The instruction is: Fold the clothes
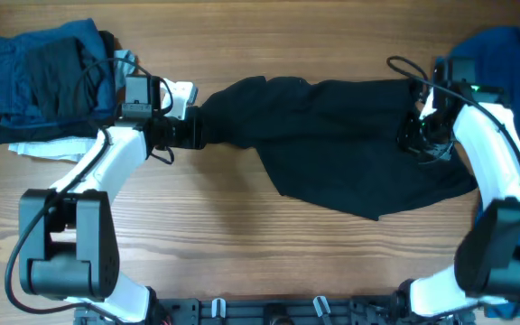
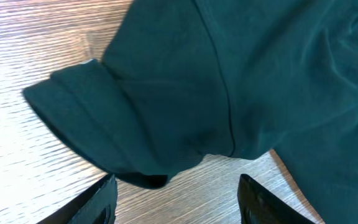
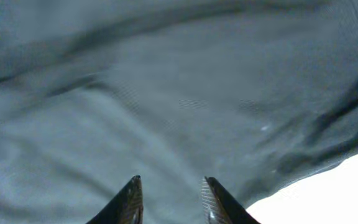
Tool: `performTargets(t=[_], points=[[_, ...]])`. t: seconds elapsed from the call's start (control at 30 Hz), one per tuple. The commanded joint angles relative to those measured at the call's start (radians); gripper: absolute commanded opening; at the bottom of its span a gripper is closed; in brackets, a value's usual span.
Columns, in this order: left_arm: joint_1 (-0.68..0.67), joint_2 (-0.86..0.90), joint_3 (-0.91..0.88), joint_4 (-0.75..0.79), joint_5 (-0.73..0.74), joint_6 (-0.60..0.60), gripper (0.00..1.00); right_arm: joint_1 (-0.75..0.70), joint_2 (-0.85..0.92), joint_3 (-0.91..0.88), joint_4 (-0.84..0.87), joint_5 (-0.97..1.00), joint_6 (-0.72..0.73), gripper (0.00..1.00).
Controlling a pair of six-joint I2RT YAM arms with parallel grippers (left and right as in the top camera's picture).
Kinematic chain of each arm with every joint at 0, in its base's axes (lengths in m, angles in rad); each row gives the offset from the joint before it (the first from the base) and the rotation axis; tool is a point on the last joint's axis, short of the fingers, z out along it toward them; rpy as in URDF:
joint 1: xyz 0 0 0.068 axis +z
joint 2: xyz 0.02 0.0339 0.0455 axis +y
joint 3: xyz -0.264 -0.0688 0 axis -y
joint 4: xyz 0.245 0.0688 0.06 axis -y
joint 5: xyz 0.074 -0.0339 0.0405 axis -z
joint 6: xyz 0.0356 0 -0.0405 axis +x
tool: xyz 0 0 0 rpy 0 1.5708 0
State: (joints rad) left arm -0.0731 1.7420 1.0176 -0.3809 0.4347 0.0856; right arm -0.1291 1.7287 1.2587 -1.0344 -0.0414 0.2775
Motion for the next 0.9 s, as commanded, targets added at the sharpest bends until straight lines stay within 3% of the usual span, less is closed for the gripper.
performTargets(t=[0.0,0.27,0.43,0.87], points=[[-0.004,0.007,0.015,0.003,-0.005,0.015,0.63,-0.042,0.089,-0.010,0.004,0.071,0.030,0.21],[-0.004,0.007,0.015,0.003,-0.005,0.015,0.64,-0.167,0.257,-0.010,0.084,0.063,0.029,0.06],[-0.004,0.007,0.015,0.002,-0.005,0.015,0.66,-0.204,0.336,-0.010,0.181,0.067,0.028,0.06],[-0.004,0.007,0.015,-0.020,-0.005,0.015,0.71,-0.218,0.435,-0.010,0.674,0.071,-0.023,0.04]])
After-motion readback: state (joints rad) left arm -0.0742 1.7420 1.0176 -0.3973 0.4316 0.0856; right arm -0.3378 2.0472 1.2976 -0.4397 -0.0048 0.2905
